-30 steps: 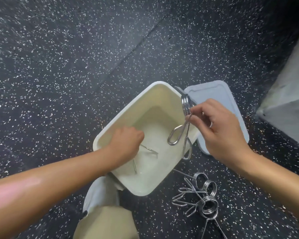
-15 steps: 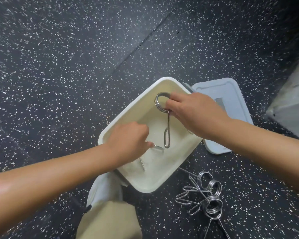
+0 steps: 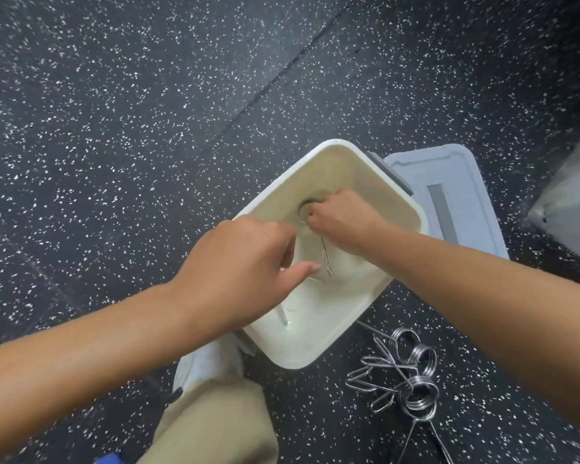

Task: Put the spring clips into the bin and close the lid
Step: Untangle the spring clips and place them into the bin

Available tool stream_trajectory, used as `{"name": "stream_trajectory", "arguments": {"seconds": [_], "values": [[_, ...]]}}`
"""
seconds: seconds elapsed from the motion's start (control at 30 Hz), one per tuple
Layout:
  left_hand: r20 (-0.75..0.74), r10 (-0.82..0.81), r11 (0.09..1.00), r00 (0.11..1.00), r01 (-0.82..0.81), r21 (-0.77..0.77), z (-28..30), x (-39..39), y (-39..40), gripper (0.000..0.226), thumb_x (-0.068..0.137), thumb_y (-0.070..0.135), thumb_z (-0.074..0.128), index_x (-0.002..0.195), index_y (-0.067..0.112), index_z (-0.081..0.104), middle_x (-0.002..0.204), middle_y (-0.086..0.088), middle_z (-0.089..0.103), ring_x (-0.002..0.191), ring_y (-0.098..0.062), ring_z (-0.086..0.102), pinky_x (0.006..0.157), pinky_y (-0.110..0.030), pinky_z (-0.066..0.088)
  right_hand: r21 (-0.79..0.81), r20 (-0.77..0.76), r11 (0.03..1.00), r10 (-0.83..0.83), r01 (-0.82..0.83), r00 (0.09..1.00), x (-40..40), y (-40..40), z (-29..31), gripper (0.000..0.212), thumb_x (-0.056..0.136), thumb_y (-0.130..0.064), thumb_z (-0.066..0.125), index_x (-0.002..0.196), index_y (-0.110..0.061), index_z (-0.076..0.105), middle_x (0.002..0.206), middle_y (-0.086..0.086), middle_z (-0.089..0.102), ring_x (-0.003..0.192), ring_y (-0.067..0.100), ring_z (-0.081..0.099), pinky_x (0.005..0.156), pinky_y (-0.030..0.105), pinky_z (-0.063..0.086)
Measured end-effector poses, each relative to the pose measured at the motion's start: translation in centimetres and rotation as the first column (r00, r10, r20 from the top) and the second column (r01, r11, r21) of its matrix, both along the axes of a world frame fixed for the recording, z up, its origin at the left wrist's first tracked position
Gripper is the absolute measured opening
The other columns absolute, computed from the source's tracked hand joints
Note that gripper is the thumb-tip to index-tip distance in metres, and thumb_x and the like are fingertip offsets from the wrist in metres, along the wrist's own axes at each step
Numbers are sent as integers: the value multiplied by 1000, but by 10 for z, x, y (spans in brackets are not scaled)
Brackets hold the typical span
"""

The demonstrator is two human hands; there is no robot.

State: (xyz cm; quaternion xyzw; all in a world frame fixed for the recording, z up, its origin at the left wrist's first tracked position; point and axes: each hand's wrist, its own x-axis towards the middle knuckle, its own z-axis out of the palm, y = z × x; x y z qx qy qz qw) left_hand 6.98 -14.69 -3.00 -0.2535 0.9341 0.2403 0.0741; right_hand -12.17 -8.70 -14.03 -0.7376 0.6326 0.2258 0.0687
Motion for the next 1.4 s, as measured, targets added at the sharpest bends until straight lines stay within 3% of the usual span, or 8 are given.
{"name": "stream_trajectory", "arguments": {"seconds": [0.23,0.43,0.63,0.73,0.87,1.03,1.17,1.4], "values": [[24,5,1000,1000,-5,-20,0,-2,4,47,81,73,45,76,28,57,70,7,65,72,-23,64,64,-37,54,-18,-29,998,-60,60,998,1,3,-9,38,78,1,61,113,-16,62,102,-1,67,80,23,72,57,29,43],[41,-29,999,999,31,-38,4,-14,16,44,85,69,50,77,27,58,72,6,66,73,-20,61,62,-34,48,-53,54,981,-185,188,981,-3,12,13,41,87,-3,55,123,-21,57,108,1,62,87,27,68,56,32,38],[30,-125,992,992,126,-25,8,-31,34,41,90,64,49,77,26,58,71,5,66,72,-23,64,65,-36,51,-241,113,951,-170,193,979,-18,55,65,19,81,-11,66,99,-13,60,76,2,58,55,28,57,43,26,13],[-5,-174,985,985,173,-26,8,-39,46,40,90,63,49,76,26,58,69,6,65,69,-24,63,63,-39,53,-263,180,939,-178,221,967,-25,92,90,23,87,-17,63,104,-18,49,79,3,60,55,31,59,43,26,21],[-51,-262,965,964,262,-3,5,-49,66,40,90,62,46,74,26,55,66,6,63,63,-21,59,60,-39,53,-156,200,941,-267,300,943,-31,158,105,22,98,-35,44,112,-20,53,96,-1,62,71,29,64,47,33,40],[-34,-366,930,930,367,39,-2,-56,91,43,89,62,43,78,24,58,67,4,66,64,-23,63,59,-40,54,-55,238,880,-448,473,862,-26,237,95,24,96,-41,48,106,-21,56,93,-3,64,72,29,66,49,34,44],[19,-450,893,893,450,27,-9,-60,111,45,89,64,39,81,23,56,73,2,68,69,-27,65,60,-40,55,85,315,745,-650,662,691,-6,289,75,23,97,-45,45,105,-25,55,97,-6,65,78,25,66,61,38,53],[106,-559,829,822,558,46,-33,-72,145,37,95,54,49,88,18,57,80,-1,68,76,-30,63,65,-40,52,190,384,596,-777,780,499,54,341,24,23,97,-44,46,103,-27,60,94,-8,64,78,20,66,62,35,52]]}}
